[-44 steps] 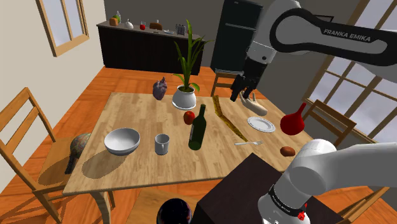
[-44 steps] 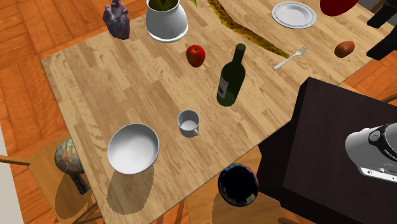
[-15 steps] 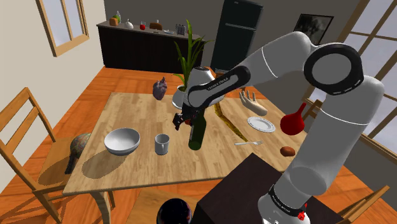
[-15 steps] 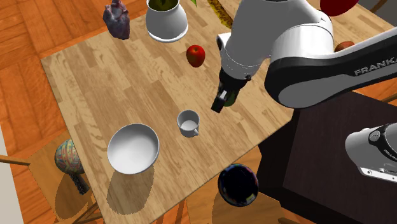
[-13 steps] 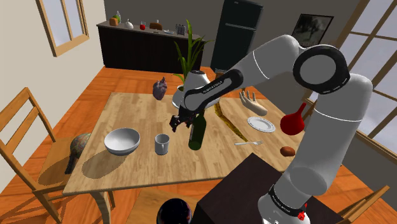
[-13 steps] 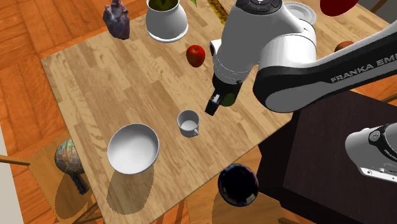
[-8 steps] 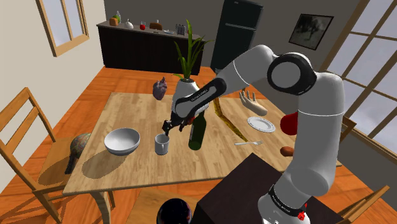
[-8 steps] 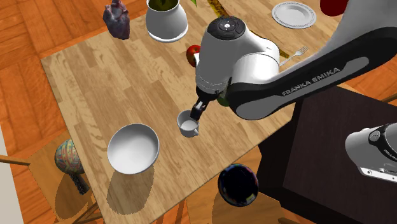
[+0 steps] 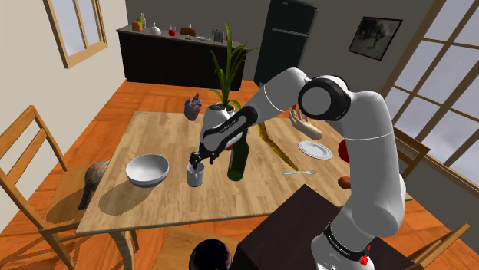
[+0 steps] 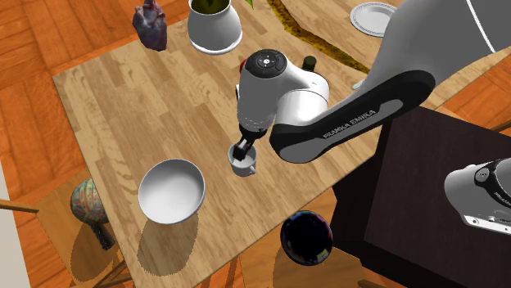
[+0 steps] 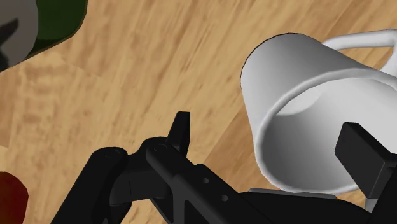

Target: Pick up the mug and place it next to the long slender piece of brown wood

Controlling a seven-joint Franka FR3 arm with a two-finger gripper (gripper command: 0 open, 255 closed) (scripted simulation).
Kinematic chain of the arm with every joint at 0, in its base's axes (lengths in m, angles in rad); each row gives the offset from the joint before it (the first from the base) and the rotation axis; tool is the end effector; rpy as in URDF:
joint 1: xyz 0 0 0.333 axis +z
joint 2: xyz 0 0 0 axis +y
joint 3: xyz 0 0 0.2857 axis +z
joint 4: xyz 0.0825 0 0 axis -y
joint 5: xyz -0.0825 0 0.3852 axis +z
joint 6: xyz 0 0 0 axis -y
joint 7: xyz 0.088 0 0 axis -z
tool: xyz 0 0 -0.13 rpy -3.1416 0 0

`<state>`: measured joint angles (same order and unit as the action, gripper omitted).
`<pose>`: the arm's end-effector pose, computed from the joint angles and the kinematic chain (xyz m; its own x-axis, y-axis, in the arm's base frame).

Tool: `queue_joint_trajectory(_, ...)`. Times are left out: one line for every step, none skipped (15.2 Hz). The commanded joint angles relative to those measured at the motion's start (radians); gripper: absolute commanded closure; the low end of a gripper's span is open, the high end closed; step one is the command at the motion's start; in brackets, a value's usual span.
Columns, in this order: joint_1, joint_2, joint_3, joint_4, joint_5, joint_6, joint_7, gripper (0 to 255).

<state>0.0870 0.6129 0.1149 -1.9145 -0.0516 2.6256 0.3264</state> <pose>0.6095 0.1257 0.1336 0.9905 -0.1074 0.0862 -0.1017 -0.9925 -0.0673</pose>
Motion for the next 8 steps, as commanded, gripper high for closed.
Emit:
queue_joint_trajectory(0.002, 0.028, -0.003, 0.013, -0.003, 0.015, 0.001, 0)
queue_joint_trajectory(0.004, 0.040, -0.004, 0.018, -0.004, 0.022, 0.001, 0)
queue_joint_trajectory(0.006, 0.060, -0.007, 0.027, -0.006, 0.033, 0.003, 0)
queue_joint_trajectory(0.006, 0.060, -0.007, 0.026, -0.006, 0.034, 0.003, 0)
queue_joint_trajectory(0.006, 0.060, -0.007, 0.027, -0.006, 0.033, 0.003, 0)
queue_joint_trajectory(0.006, 0.060, -0.007, 0.027, -0.006, 0.033, 0.003, 0)
queue_joint_trajectory(0.006, 0.060, -0.007, 0.027, -0.006, 0.033, 0.003, 0)
queue_joint_trajectory(0.006, 0.060, -0.007, 0.027, -0.006, 0.033, 0.003, 0)
